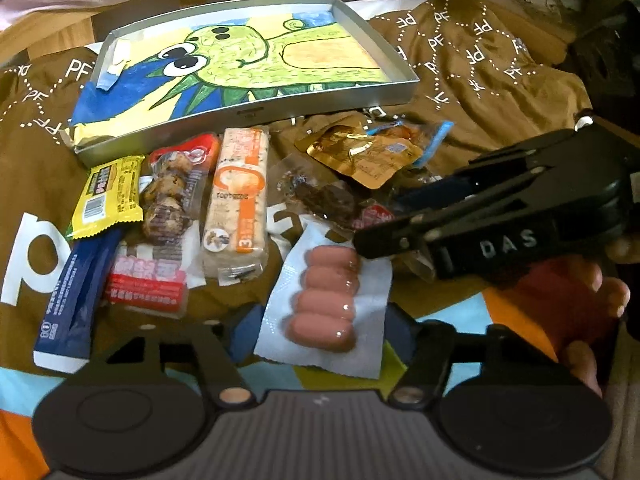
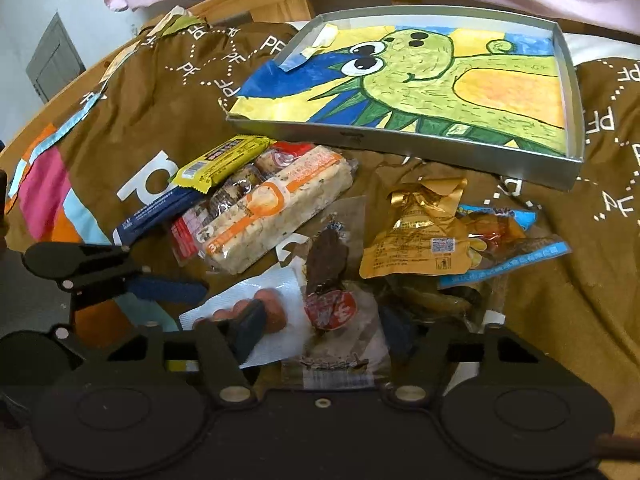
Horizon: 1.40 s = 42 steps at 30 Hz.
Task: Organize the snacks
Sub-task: 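Grasp the sausage pack with the left tool while the right tool grasps the brown jerky packet, then carry the sausage pack with the left tool into the tray while the right tool carries the jerky packet there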
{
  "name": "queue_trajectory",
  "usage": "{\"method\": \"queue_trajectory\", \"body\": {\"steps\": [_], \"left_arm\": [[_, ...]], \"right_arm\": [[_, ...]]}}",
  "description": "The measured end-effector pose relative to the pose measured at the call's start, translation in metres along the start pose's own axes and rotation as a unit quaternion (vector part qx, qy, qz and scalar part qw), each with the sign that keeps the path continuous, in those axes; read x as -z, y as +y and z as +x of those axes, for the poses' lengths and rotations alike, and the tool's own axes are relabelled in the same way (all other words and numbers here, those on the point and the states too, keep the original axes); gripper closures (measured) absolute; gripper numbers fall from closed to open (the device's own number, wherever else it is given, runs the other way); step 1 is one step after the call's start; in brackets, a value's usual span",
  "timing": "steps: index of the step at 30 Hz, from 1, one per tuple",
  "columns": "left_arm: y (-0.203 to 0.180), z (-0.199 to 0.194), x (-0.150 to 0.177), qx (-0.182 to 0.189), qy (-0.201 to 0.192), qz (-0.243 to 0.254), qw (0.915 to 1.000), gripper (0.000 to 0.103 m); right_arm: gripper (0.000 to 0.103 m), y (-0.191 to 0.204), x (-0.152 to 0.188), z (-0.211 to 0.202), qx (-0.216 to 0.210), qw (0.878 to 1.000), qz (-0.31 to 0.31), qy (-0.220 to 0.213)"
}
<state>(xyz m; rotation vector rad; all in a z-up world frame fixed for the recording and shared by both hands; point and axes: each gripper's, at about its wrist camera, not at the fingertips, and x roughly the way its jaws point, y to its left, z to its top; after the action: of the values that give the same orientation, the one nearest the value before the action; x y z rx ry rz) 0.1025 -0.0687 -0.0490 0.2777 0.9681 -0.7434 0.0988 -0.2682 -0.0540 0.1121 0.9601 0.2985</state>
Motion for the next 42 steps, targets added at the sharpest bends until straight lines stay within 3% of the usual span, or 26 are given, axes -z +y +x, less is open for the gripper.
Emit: {"method": "queue_trajectory", "body": {"steps": [6, 8, 11, 13, 16, 19, 24, 33, 36, 39, 42], "left_arm": [[0.002, -0.009, 0.003, 0.013, 0.004, -0.027, 0.9995, 0.034], [0.0, -0.007, 0.003, 0.011, 0.007, -0.02, 0.9997, 0.025], [-0.006, -0.001, 0.003, 0.007, 0.012, -0.001, 0.9999, 0.022], [-0.011, 0.002, 0.004, -0.002, 0.016, 0.014, 0.9998, 0.022], [-0.014, 0.002, 0.006, -0.015, 0.017, 0.023, 0.9995, 0.031], [-0.008, 0.0, 0.005, -0.008, 0.018, 0.004, 0.9998, 0.035], [-0.006, -0.009, 0.002, -0.004, 0.026, -0.023, 0.9994, 0.038], [0.015, -0.027, 0.009, 0.031, 0.045, -0.132, 0.9897, 0.039], [0.015, -0.032, 0.012, 0.015, 0.041, -0.14, 0.9892, 0.04], [0.007, -0.034, 0.017, -0.035, 0.031, -0.121, 0.9915, 0.04], [0.003, -0.035, 0.021, -0.045, 0.025, -0.124, 0.991, 0.04]], "right_arm": [[0.051, 0.003, 0.003, -0.005, 0.014, 1.0, -0.005, -0.002], [0.05, 0.001, 0.003, -0.003, 0.013, 1.0, 0.001, 0.0], [0.041, 0.001, 0.002, 0.002, 0.017, 1.0, 0.004, 0.001], [0.041, 0.002, 0.002, 0.005, 0.019, 1.0, 0.005, -0.001], [0.041, 0.003, 0.001, 0.01, 0.022, 1.0, 0.008, -0.003], [0.05, 0.006, 0.001, 0.012, 0.024, 1.0, 0.004, 0.002], [0.052, 0.008, 0.001, 0.002, 0.019, 1.0, 0.004, 0.008], [0.056, 0.024, 0.009, -0.018, 0.034, 0.998, -0.049, -0.01], [0.058, 0.03, 0.011, -0.026, 0.036, 0.996, -0.074, -0.026], [0.059, 0.033, 0.013, -0.029, 0.034, 0.995, -0.086, -0.031], [0.059, 0.035, 0.014, -0.027, 0.041, 0.994, -0.095, -0.032]]}}
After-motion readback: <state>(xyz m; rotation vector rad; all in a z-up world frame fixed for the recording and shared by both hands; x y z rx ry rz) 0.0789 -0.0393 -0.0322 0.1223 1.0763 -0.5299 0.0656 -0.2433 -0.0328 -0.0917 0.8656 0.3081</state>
